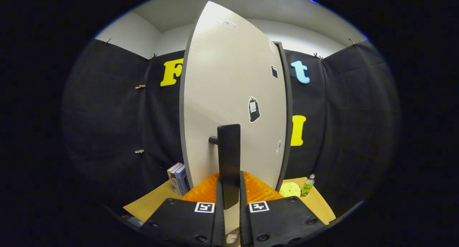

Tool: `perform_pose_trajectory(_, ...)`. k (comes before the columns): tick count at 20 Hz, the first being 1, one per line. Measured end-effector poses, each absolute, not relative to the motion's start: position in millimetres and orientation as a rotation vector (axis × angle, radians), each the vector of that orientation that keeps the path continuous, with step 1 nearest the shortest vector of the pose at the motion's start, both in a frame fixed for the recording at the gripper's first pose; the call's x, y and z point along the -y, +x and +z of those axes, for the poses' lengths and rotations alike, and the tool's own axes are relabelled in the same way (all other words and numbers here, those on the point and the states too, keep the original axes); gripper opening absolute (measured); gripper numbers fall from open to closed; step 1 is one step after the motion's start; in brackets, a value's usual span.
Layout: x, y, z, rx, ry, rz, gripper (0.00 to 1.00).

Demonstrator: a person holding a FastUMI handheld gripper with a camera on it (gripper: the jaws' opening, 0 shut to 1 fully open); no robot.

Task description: Open the shoe cabinet door, grab the shoes and put them into the shoe cabinet, then close the shoe cabinet door.

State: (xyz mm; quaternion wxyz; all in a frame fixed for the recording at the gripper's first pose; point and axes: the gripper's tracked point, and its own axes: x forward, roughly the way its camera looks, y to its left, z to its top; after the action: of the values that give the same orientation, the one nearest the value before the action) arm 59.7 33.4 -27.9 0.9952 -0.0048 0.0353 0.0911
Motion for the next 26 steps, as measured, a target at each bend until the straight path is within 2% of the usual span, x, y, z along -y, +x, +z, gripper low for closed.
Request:
perform_pose_trajectory(9,33.4,41.1,-20.9,-0.059,0.021,0.080,0.19)
perform_pose_trajectory(21,85.6,32.1,-14.1,-0.072,0.055,0.040,0.18)
perform_pose_trajectory(26,119.0,28.4,-7.4,-0.051,0.067,-0.029,0.13)
